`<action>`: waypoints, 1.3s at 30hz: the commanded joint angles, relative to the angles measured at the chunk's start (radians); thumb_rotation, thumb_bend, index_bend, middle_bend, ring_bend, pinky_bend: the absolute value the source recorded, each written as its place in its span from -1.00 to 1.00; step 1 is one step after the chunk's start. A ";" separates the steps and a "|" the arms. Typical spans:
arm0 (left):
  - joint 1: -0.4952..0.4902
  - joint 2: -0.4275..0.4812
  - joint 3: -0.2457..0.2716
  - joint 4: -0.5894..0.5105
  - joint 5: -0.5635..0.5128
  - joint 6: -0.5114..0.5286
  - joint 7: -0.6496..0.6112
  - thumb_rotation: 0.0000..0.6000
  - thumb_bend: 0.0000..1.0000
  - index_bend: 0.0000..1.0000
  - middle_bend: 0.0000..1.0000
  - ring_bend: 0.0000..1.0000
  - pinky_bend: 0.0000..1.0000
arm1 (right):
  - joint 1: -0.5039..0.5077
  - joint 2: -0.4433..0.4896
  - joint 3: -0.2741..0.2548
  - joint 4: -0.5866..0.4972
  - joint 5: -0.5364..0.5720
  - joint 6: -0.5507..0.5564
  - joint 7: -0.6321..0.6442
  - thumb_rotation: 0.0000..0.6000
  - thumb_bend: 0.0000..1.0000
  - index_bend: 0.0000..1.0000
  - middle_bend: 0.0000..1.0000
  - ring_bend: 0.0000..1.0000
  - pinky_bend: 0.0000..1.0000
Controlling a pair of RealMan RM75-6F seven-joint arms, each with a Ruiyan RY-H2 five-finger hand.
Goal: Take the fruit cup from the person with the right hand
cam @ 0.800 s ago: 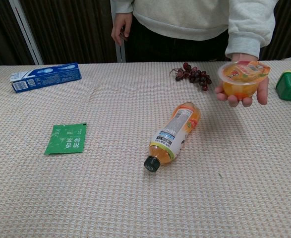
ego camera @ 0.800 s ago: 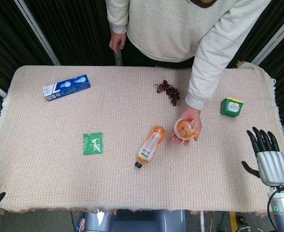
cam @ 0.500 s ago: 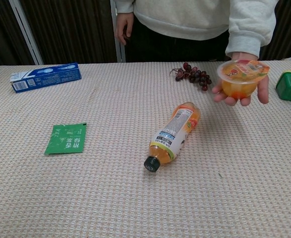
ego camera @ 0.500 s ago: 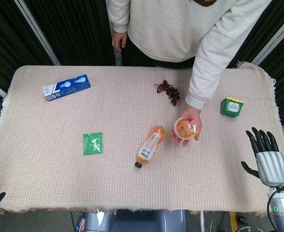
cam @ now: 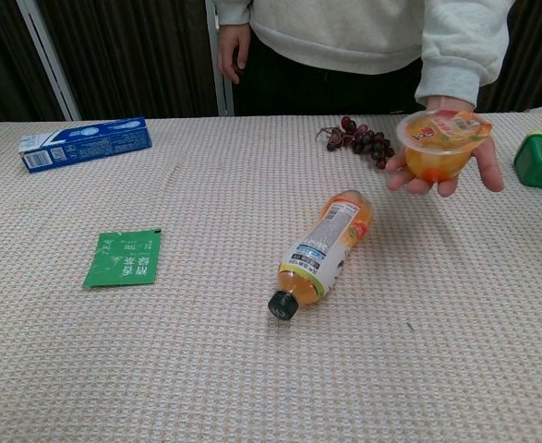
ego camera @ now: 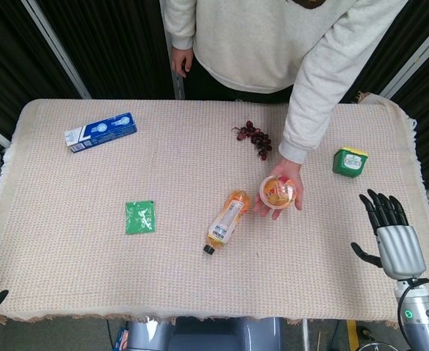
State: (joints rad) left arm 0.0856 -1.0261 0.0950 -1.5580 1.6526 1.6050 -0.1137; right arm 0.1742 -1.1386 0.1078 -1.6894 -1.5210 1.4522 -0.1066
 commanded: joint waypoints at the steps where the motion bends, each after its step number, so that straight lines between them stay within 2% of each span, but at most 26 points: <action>1: 0.000 0.000 0.000 -0.001 0.001 0.001 0.006 1.00 -0.52 -0.88 -1.00 -1.00 -1.00 | 0.092 0.123 0.058 -0.248 0.107 -0.155 -0.133 1.00 -0.74 -0.89 -1.00 -1.00 -1.00; 5: 0.000 0.001 0.000 -0.003 -0.002 0.000 0.001 1.00 -0.52 -0.88 -1.00 -1.00 -1.00 | 0.182 0.166 0.122 -0.387 0.294 -0.271 -0.252 1.00 -0.74 -0.82 -0.98 -1.00 -0.96; 8: -0.001 0.001 0.001 0.000 0.000 -0.002 0.001 1.00 -0.51 -0.88 -1.00 -1.00 -1.00 | 0.251 0.149 0.154 -0.433 0.421 -0.307 -0.349 1.00 -0.74 -0.78 -0.93 -1.00 -0.94; 17: -0.004 0.006 0.002 -0.002 -0.002 -0.010 -0.001 1.00 -0.52 -0.86 -1.00 -1.00 -1.00 | 0.418 0.029 0.163 -0.451 0.671 -0.325 -0.578 1.00 -0.73 -0.71 -0.86 -1.00 -0.93; 21: -0.007 0.007 0.002 -0.005 -0.005 -0.016 0.002 1.00 -0.52 -0.86 -1.00 -1.00 -1.00 | 0.481 -0.028 0.168 -0.428 0.761 -0.312 -0.631 1.00 -0.73 -0.71 -0.86 -1.00 -0.93; 26: -0.011 0.011 0.001 -0.012 -0.011 -0.027 0.004 1.00 -0.52 -0.86 -1.00 -1.00 -1.00 | 0.540 -0.087 0.171 -0.377 0.832 -0.299 -0.662 1.00 -0.73 -0.72 -0.93 -1.00 -0.93; 35: -0.022 0.017 -0.001 -0.026 -0.024 -0.052 0.011 1.00 -0.52 -0.86 -1.00 -1.00 -1.00 | 0.612 -0.146 0.177 -0.280 0.883 -0.300 -0.673 1.00 -0.74 -0.72 -0.96 -1.00 -0.93; 37: -0.024 0.019 -0.002 -0.029 -0.028 -0.058 0.010 1.00 -0.52 -0.86 -1.00 -1.00 -1.00 | 0.627 -0.157 0.175 -0.255 0.897 -0.304 -0.675 1.00 -0.74 -0.71 -0.94 -1.00 -0.93; 39: -0.026 0.021 -0.001 -0.033 -0.032 -0.064 0.009 1.00 -0.52 -0.86 -1.00 -1.00 -1.00 | 0.640 -0.164 0.171 -0.234 0.915 -0.308 -0.680 1.00 -0.71 -0.61 -0.82 -0.95 -0.87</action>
State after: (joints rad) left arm 0.0597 -1.0055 0.0936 -1.5901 1.6219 1.5415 -0.1042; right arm 0.8035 -1.2949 0.2813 -1.9354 -0.6178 1.1484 -0.7828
